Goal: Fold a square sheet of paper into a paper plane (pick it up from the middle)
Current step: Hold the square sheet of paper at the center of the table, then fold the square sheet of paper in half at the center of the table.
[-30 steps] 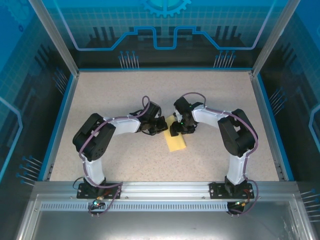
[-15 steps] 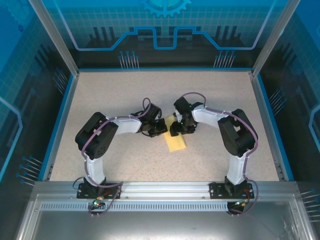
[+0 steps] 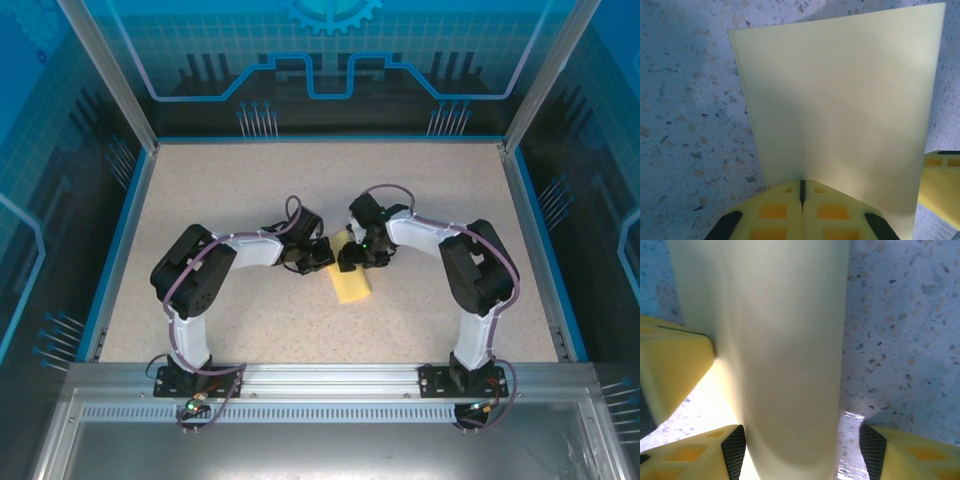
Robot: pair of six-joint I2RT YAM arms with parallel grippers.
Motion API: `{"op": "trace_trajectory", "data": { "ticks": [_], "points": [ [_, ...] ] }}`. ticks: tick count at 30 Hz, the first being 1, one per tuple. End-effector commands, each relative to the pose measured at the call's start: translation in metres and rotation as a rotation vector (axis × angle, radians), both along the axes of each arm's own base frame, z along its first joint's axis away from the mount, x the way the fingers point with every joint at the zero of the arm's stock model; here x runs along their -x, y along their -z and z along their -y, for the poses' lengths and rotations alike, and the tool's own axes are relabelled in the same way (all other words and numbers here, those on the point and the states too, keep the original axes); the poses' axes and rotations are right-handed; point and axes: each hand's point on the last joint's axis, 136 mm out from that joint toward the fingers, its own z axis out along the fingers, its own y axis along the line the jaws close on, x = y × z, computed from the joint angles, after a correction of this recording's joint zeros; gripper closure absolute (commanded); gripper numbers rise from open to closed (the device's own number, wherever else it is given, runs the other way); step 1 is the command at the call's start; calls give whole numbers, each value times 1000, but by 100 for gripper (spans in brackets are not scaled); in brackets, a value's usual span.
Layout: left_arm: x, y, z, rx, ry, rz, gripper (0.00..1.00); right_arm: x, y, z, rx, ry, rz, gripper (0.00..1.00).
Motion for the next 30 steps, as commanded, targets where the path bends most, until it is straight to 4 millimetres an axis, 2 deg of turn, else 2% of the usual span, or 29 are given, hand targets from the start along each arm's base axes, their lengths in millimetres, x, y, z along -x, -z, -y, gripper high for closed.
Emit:
{"op": "trace_trajectory", "data": {
  "ticks": [1,3,7,8,11,14,15,18,20,25,30],
  "points": [
    [37,47,-29,-156,18,-144,100,-13,-40,-8,-122,44,70,32],
    [37,48,-28,-152,21,-145,100,-20,-62,0,-133,80,125,31],
    [36,46,-28,-150,20,-140,100,-31,-89,14,-128,116,224,35],
    [36,46,-27,-150,22,-141,100,-31,-94,12,-149,100,240,35],
    [36,46,-27,-153,23,-142,100,-25,-103,-12,-252,-3,214,37],
    [37,47,-29,-157,19,-147,100,-16,-94,-30,-303,-66,142,51],
    [38,47,-29,-158,18,-148,100,-16,-89,-32,-310,-69,121,60],
    [39,48,-31,-165,13,-151,100,-20,-67,-31,-303,-51,73,79],
    [39,49,-31,-167,12,-153,100,-23,-56,-32,-318,-57,52,86],
    [40,50,-33,-175,7,-163,100,-21,-44,-44,-370,-124,-1,94],
    [43,52,-35,-189,3,-187,100,-20,-34,-51,-365,-143,-44,93]
  ]
}}
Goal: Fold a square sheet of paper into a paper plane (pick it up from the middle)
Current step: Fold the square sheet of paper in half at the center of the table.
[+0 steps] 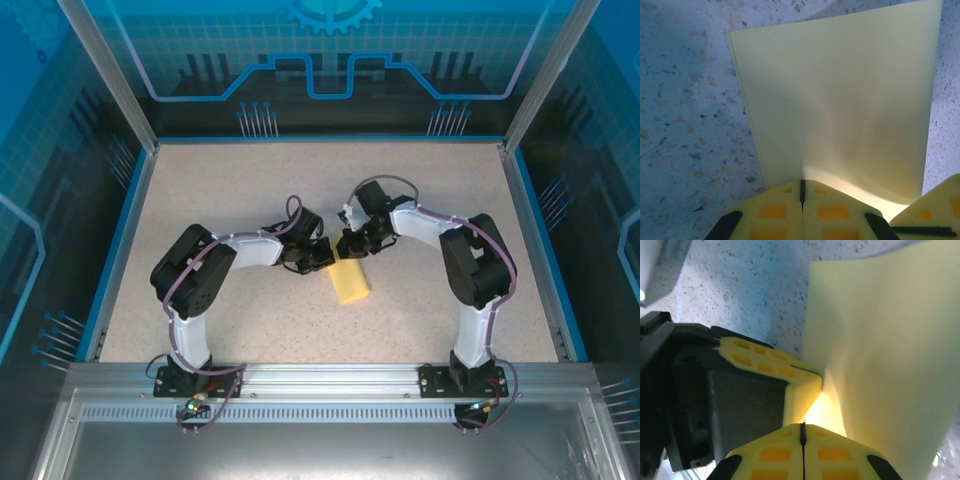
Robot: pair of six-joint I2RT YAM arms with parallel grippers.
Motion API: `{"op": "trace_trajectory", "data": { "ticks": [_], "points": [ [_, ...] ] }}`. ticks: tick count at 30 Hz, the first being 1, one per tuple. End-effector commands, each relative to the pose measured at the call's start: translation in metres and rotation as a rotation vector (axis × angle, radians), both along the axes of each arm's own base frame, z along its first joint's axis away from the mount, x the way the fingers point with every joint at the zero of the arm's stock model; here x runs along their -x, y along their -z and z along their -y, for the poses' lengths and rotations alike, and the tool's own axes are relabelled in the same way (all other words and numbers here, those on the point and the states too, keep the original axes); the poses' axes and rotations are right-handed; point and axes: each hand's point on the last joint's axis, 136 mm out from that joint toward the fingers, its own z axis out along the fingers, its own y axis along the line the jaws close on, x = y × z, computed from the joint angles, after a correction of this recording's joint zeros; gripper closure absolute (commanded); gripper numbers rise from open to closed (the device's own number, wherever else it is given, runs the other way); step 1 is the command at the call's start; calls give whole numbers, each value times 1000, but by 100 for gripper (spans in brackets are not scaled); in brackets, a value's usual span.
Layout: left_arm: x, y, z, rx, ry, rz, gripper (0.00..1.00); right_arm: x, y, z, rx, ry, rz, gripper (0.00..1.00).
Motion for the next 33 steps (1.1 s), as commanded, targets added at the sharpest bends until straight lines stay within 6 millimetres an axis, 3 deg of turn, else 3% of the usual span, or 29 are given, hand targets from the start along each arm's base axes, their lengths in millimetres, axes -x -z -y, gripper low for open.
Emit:
{"op": "trace_trajectory", "data": {
  "ticks": [1,9,33],
  "points": [
    [43,52,-35,-186,-13,-194,100,-2,-3,-9,-28,-35,-14,93],
    [44,54,-38,-209,-20,-214,100,-8,24,7,69,-9,-43,93],
    [61,69,-54,-275,-45,-283,100,-5,53,51,42,24,-77,96]
  ]
}}
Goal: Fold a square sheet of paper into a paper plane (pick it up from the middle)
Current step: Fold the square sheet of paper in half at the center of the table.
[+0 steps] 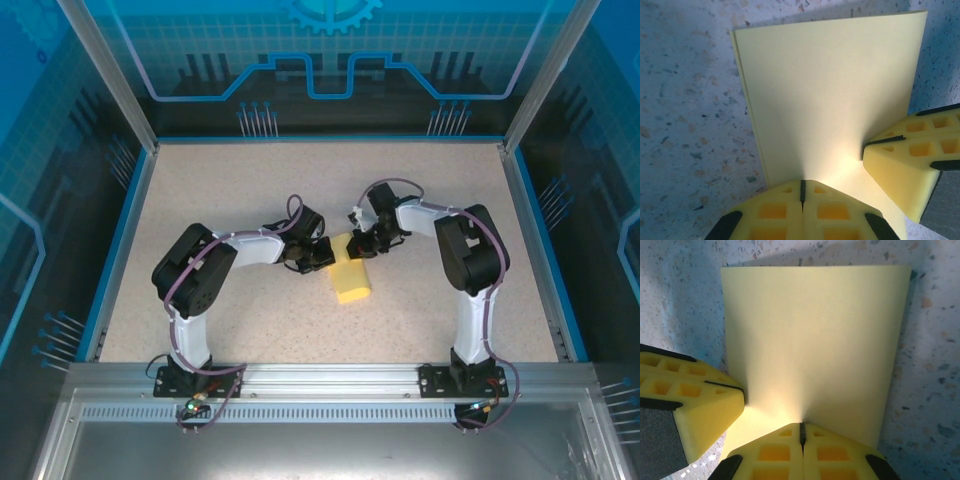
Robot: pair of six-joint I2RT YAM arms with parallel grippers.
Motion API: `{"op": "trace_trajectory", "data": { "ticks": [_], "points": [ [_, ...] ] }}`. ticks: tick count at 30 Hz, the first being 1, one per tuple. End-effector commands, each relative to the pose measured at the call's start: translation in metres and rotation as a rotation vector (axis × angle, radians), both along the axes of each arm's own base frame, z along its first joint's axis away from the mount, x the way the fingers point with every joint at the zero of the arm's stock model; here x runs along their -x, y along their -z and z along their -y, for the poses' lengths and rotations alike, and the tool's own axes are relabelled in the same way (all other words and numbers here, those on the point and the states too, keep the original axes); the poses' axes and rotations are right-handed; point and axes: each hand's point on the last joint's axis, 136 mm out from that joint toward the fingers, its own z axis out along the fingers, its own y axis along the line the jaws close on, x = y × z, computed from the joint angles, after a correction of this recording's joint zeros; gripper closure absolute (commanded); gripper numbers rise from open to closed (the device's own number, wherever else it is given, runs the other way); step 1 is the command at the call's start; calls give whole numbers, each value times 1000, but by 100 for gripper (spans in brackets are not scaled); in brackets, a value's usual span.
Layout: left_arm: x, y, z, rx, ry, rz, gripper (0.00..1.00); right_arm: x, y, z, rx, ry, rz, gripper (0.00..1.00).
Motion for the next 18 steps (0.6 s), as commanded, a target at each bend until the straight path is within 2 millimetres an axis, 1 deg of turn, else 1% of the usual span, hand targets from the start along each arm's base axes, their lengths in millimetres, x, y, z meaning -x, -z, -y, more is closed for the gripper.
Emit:
{"op": "trace_trajectory", "data": {
  "ticks": [1,3,5,8,12,15,17,18],
  "points": [
    [61,68,-53,-254,-38,-260,100,10,17,23,39,24,-41,98],
    [62,69,-53,-256,-39,-264,100,12,20,26,15,45,-58,100],
    [62,70,-54,-258,-40,-266,100,13,20,29,-2,74,-69,99],
    [63,72,-54,-259,-41,-269,100,12,16,37,-20,122,-64,98],
    [63,73,-54,-261,-43,-272,100,10,16,48,-34,168,-74,97],
    [64,73,-55,-265,-44,-272,100,6,14,55,-15,197,-58,96],
    [63,73,-54,-262,-39,-270,100,2,10,57,-18,216,-41,96],
    [62,73,-54,-259,-37,-267,100,-1,4,57,-23,222,-20,96]
  ]
}}
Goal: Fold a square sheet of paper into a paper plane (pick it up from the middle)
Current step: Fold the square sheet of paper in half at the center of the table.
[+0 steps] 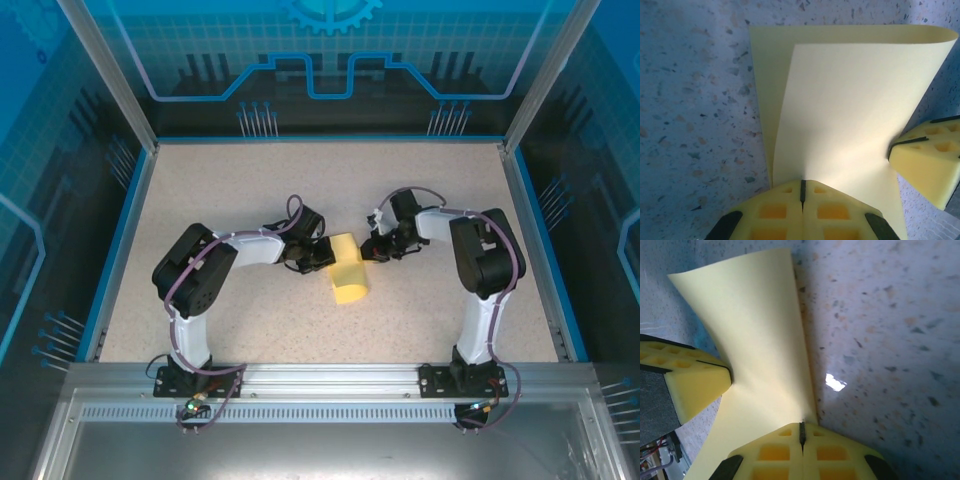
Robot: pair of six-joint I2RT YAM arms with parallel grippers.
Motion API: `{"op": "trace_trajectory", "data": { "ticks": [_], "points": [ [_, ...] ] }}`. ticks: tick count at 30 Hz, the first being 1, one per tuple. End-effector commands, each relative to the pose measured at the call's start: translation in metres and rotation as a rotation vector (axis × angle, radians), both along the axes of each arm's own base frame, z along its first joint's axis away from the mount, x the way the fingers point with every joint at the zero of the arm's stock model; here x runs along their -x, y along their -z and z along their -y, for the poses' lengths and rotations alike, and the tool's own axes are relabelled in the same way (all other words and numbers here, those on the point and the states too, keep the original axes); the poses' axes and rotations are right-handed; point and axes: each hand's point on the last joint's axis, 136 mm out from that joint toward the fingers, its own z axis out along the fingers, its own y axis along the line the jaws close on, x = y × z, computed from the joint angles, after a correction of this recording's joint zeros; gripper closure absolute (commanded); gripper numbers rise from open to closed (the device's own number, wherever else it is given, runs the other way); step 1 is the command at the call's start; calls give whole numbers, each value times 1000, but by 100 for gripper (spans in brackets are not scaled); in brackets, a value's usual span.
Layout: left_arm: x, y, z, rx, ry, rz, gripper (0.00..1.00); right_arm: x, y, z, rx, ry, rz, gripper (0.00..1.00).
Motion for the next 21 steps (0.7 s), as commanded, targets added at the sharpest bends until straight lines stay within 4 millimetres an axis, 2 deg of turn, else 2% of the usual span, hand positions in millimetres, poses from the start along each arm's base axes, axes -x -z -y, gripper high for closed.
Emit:
{"op": "trace_trajectory", "data": {
  "ticks": [1,6,8,11,15,21],
  "points": [
    [62,72,-54,-259,-20,-259,100,-8,-3,24,77,83,31,95],
    [61,71,-50,-259,-1,-255,100,-22,-61,3,0,53,214,95],
    [60,72,-49,-261,1,-254,100,-23,-71,-12,-29,19,246,94],
    [62,73,-49,-264,1,-259,100,-17,-56,-34,-13,-45,187,94],
    [64,76,-52,-278,-2,-268,100,-15,-33,-52,-29,-60,123,94],
    [68,79,-54,-284,-5,-280,100,-28,-8,-56,-21,-40,72,94]
  ]
}}
